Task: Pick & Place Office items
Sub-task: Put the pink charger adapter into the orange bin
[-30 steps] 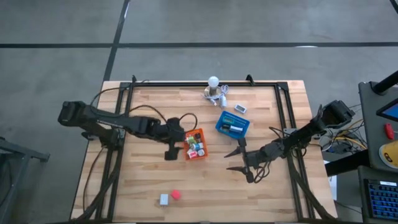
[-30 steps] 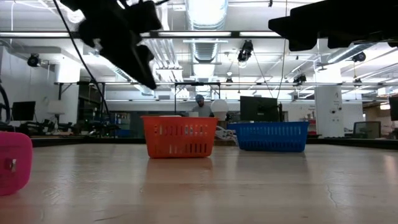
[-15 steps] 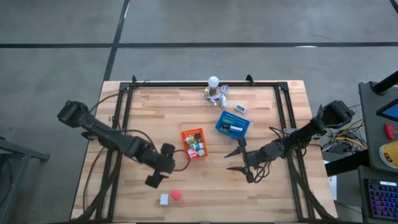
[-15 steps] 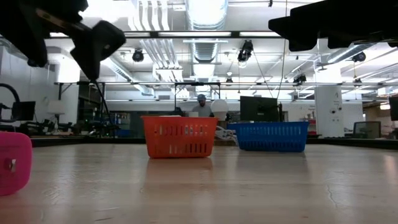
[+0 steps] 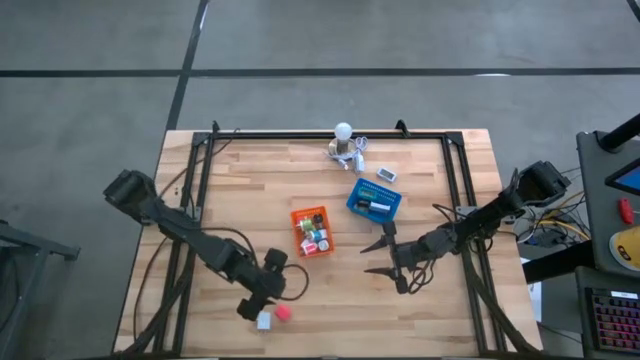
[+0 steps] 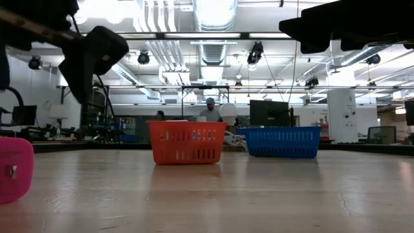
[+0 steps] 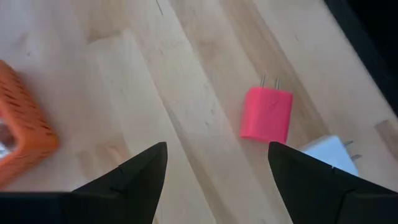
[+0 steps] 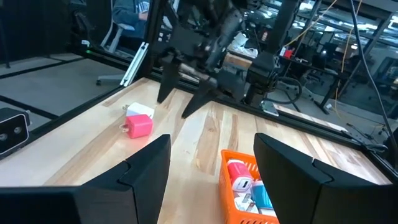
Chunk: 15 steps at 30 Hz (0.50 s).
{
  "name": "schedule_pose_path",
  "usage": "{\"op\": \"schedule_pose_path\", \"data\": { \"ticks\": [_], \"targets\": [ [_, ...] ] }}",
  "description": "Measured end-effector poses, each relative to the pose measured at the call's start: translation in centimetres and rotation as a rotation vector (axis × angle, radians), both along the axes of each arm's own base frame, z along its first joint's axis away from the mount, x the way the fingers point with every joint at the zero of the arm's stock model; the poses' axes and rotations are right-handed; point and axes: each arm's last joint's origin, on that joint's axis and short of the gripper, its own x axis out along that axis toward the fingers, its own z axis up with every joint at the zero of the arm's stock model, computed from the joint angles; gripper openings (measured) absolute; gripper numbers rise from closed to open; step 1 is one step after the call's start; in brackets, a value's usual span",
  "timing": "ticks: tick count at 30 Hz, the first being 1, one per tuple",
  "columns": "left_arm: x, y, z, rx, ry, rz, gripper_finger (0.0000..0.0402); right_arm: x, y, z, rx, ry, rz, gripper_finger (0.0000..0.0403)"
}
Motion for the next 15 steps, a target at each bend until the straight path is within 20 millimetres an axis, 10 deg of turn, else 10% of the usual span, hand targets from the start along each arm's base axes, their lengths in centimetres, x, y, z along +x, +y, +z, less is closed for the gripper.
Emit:
{"op": "schedule_pose_path", "data": {
  "ticks": [15],
  "targets": [
    [3.0, -4.6, -1.8, -0.039, 0.079, -0.097, 0.0285, 0.0, -0.1, 0.0, 0.001, 0.000, -0.022, 0.0226]
  ]
}}
